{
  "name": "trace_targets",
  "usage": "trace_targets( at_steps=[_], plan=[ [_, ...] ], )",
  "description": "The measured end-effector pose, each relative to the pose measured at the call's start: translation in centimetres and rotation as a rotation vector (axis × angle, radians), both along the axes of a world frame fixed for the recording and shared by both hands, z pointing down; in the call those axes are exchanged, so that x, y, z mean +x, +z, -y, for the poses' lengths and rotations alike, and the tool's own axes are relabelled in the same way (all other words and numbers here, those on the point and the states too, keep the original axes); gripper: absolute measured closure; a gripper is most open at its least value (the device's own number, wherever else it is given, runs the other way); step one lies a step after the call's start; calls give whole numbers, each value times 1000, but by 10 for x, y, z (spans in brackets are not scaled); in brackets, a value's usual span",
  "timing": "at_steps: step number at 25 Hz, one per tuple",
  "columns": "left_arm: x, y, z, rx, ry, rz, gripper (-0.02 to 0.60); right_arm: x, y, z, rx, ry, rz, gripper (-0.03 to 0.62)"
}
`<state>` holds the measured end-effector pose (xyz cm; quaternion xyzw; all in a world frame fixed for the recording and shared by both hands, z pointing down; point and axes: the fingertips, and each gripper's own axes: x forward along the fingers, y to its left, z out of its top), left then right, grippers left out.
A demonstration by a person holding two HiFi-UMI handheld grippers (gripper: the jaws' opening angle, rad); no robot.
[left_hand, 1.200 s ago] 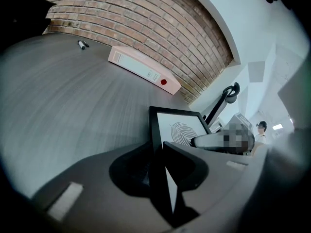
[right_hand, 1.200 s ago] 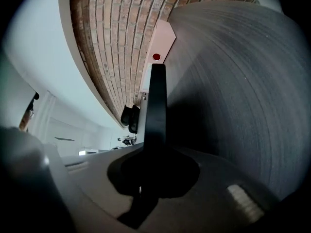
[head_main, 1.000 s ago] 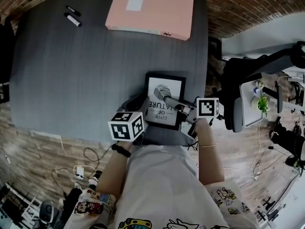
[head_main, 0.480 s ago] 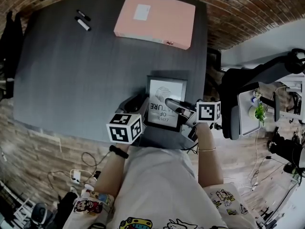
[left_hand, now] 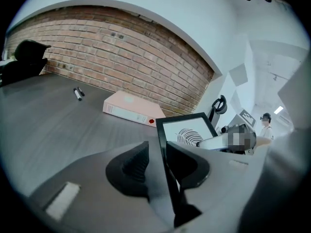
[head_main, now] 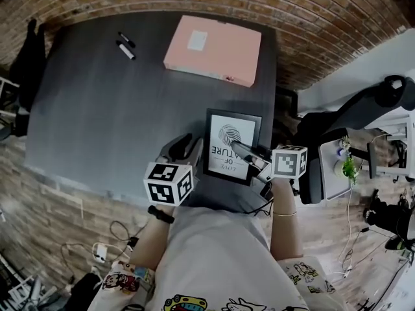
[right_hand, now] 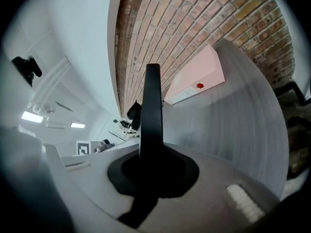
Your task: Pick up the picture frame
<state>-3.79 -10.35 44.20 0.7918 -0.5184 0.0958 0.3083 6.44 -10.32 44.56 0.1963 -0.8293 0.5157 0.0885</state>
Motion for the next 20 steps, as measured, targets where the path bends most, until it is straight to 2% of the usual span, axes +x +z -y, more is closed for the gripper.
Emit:
trace_targets(
  at_steps=[5, 12, 20],
  plan=[
    [2, -37, 2, 88, 1, 7, 456, 3, -34, 0, 126, -13, -12, 580],
    [1, -78, 5, 187, 15, 21, 460, 16, -74, -3, 271, 88, 10, 580],
    [1, -107, 3, 264, 45, 33, 472, 38, -104, 1, 476, 180, -123, 580]
  ],
)
